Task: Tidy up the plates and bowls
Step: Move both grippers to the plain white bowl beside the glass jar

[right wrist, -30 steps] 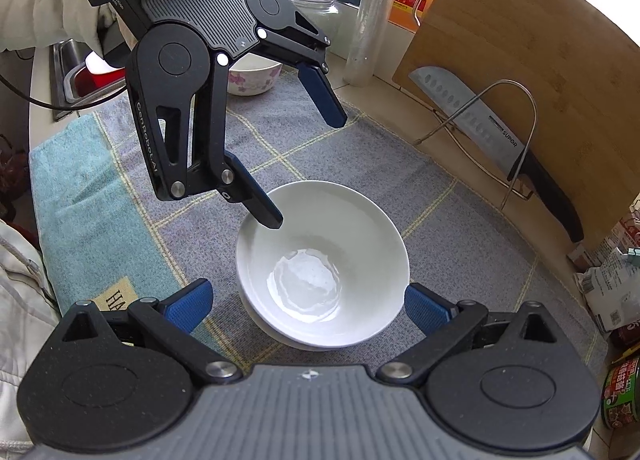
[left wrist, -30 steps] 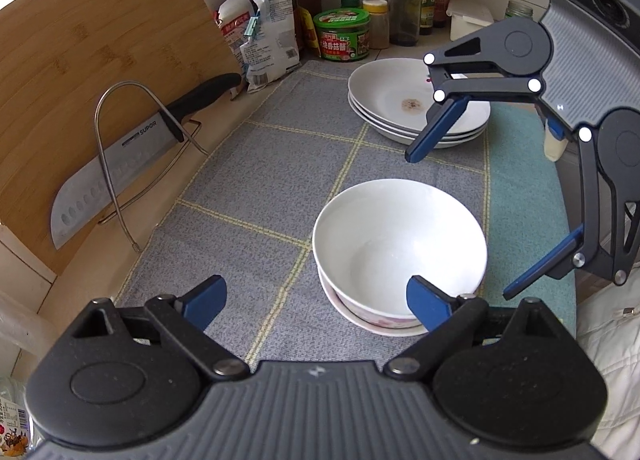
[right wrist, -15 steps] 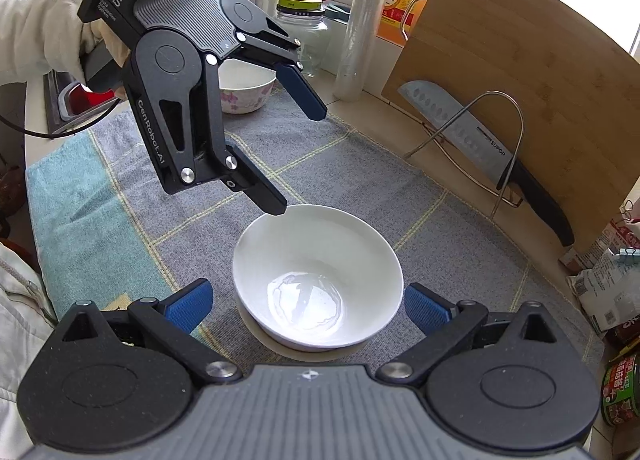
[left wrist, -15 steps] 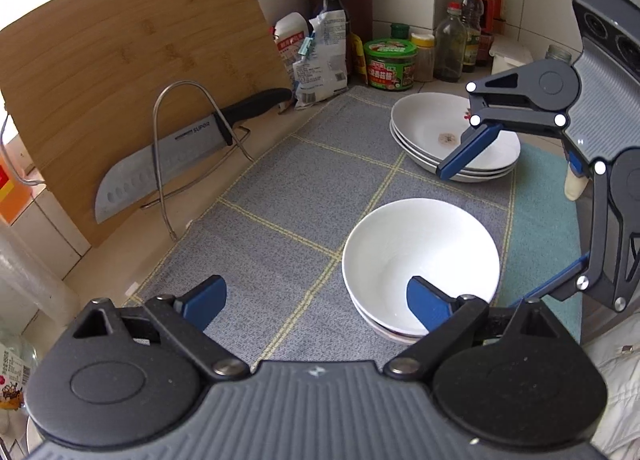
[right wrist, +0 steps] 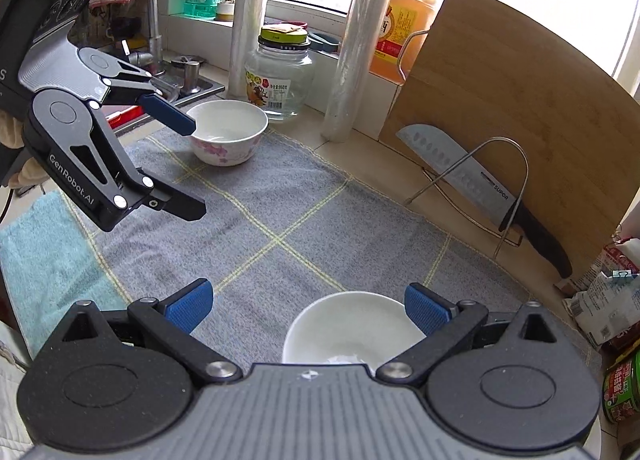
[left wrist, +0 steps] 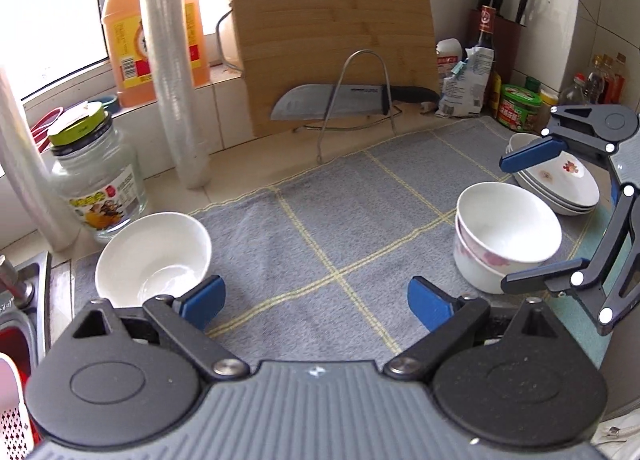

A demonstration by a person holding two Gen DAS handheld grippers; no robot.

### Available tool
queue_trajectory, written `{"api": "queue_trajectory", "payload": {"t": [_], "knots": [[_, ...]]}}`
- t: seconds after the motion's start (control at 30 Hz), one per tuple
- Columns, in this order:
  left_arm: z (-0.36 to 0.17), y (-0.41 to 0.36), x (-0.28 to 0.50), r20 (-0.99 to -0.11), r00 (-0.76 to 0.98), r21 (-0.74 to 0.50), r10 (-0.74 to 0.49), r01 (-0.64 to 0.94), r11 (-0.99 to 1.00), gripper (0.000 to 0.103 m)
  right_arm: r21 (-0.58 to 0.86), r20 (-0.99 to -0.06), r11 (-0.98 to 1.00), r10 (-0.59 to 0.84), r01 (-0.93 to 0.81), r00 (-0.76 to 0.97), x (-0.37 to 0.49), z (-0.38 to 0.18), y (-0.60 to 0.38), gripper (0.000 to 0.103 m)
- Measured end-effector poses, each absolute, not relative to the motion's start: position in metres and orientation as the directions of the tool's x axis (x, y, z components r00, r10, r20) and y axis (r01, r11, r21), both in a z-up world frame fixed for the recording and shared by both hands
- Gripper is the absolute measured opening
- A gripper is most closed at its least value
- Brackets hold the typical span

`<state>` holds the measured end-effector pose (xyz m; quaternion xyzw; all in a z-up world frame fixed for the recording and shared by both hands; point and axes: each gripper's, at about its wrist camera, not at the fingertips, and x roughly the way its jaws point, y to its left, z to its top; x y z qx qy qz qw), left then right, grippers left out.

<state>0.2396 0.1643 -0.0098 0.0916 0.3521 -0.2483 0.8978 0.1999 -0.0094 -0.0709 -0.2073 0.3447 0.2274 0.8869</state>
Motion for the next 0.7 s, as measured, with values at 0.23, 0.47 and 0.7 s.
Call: {"api": "queue_trajectory", "payload": {"t": [0.23,0.47,0.7], "knots": [[-0.021,0.234,0.249,-0.687,0.624,0.000,-0.372,0.512,0.859,0.097,-0.200,-0.717,0.850,0.212,-0.487,0.664,0.222,-0.090,0.063,0.103],[-0.037,0.271,0.276,-0.709,0.610,0.076,-0.354,0.565,0.822,0.097,-0.126,-0.730,0.870,0.244,-0.476,0.638,0.257,-0.105,0.098,0.103],[-0.053,0.282,0.311,-0.738,0.555,0.099,-0.384,0.651,0.752,0.097,-0.121,-0.755,0.845,0.262,-0.521,0.601,0.292,-0.119,0.114,0.103]]}}
